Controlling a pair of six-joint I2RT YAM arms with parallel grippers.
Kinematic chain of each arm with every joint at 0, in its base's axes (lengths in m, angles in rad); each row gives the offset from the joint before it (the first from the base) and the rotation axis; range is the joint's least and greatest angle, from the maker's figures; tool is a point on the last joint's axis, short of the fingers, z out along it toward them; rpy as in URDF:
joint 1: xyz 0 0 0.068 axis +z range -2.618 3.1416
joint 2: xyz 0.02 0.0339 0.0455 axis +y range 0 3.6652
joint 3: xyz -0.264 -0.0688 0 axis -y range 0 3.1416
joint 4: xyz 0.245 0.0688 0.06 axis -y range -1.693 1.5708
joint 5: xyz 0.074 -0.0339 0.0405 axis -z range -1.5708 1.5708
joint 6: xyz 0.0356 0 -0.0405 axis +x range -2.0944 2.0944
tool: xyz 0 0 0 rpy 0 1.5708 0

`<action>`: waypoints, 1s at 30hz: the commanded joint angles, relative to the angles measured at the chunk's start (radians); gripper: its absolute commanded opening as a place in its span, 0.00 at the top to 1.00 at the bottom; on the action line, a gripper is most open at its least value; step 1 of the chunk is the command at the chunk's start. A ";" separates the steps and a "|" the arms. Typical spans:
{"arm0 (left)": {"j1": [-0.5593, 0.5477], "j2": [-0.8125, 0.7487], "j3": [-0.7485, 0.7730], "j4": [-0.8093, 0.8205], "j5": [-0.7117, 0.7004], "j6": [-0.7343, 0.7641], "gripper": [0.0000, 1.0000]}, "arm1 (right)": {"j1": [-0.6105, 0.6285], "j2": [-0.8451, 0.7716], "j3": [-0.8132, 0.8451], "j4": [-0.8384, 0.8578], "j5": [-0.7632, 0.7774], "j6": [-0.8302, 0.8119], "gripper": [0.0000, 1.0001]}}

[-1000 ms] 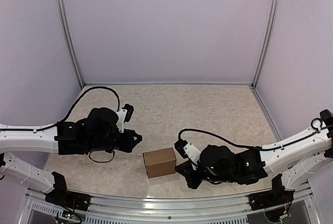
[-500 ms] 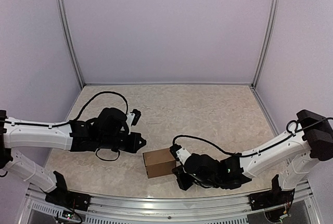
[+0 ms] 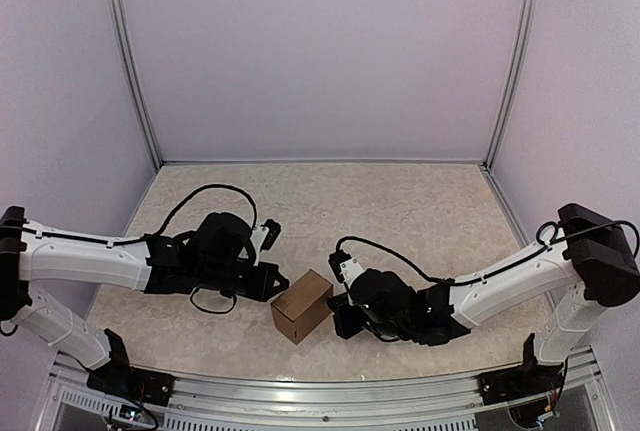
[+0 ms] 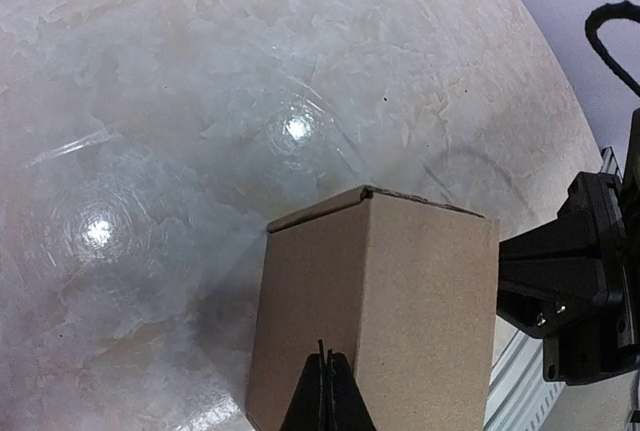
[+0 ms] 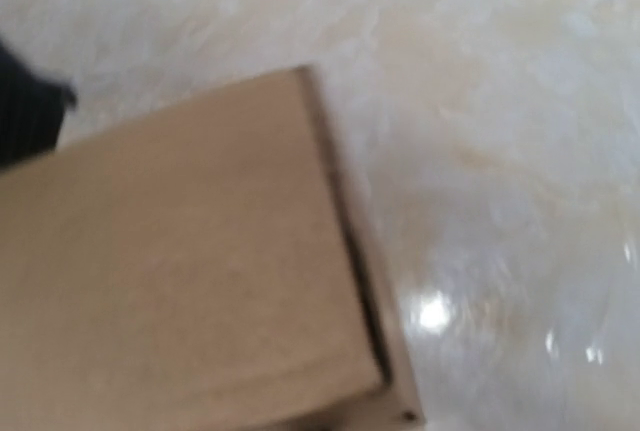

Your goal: Fold the paper box

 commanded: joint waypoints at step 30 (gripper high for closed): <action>-0.005 -0.104 -0.075 -0.002 0.010 -0.049 1.00 | -0.131 0.262 -0.002 0.339 -0.435 0.107 1.00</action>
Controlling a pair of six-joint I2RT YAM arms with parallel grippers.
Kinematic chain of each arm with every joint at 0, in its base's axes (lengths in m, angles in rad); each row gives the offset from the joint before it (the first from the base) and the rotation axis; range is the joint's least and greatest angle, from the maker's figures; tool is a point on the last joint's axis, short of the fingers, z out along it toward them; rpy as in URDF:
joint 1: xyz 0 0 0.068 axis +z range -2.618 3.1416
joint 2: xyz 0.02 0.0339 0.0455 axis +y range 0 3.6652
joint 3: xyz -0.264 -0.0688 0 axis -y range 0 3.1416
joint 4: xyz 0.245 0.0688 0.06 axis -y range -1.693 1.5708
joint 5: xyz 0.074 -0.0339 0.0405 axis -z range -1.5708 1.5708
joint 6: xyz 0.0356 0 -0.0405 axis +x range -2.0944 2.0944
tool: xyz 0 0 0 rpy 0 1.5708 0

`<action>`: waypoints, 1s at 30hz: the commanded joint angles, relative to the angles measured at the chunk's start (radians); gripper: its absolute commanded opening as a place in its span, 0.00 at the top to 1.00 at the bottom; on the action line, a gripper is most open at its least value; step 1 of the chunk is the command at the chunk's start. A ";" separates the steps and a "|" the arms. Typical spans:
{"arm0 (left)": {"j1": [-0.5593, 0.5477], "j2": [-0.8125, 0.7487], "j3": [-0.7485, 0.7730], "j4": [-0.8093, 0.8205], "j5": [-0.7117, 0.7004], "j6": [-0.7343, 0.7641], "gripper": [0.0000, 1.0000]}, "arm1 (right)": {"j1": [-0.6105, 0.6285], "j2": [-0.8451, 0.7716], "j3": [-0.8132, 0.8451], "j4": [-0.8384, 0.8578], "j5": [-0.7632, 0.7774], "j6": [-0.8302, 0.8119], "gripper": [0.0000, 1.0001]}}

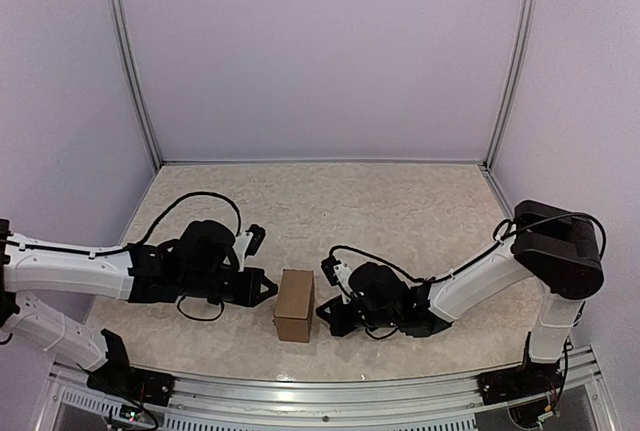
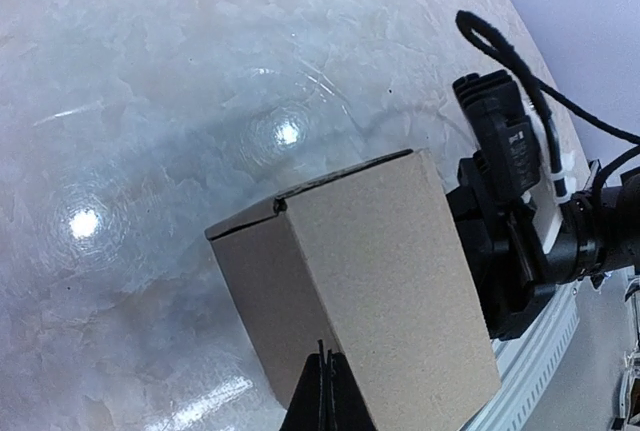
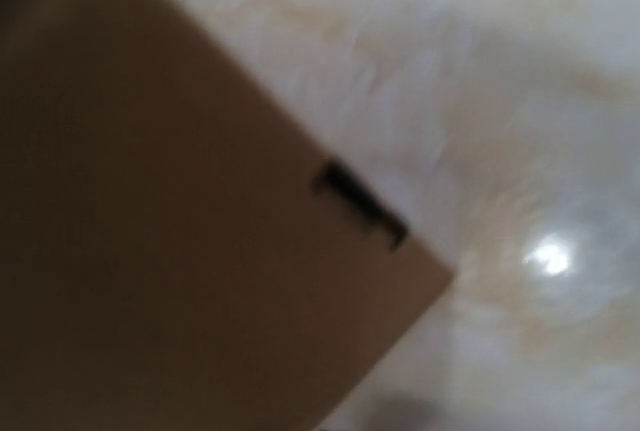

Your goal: Fold the paper box

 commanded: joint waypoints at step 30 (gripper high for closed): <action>-0.054 0.105 0.119 0.024 0.017 0.020 1.00 | -0.040 0.048 -0.050 -0.067 0.144 0.002 1.00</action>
